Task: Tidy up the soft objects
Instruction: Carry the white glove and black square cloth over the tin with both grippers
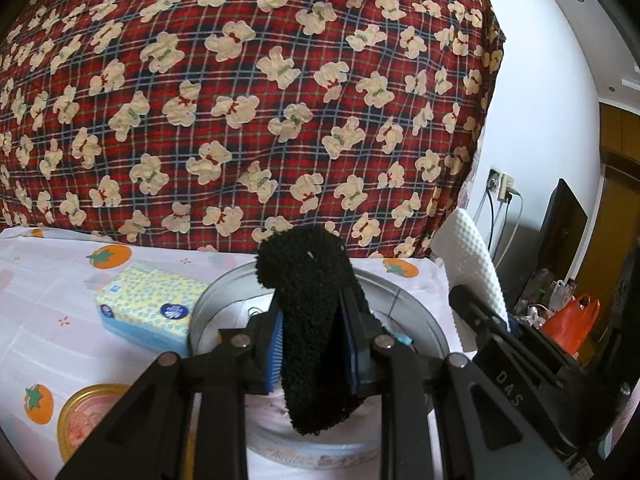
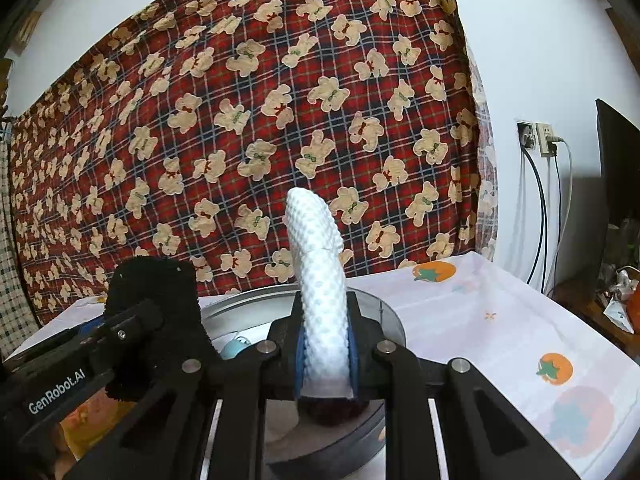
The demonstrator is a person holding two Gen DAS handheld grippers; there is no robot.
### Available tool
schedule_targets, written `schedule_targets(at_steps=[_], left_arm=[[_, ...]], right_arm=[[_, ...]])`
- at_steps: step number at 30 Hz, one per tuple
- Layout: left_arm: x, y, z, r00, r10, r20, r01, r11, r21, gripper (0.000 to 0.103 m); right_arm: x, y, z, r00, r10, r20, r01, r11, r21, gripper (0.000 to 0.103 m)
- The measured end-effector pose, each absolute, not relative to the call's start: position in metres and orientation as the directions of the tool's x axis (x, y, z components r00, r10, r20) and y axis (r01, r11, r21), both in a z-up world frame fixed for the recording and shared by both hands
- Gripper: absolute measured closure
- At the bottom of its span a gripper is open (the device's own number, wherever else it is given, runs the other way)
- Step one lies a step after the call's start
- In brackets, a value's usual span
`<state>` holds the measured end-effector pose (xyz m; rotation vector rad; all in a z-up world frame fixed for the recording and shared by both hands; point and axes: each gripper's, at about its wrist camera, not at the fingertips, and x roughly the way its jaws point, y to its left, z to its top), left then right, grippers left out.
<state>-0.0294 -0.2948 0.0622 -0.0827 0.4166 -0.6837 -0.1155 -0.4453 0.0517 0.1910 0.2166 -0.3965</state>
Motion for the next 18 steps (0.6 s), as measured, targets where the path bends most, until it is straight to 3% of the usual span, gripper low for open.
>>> schedule_targets(at_steps=[18], left_arm=[[0.009,-0.34,0.059,0.688,-0.623,-0.372,0.581,0.78,-0.232,0.08]], right_arm=[[-0.074,-0.478,0.056,0.881,-0.392,-0.267,0.427,0.9,0.086,0.085]])
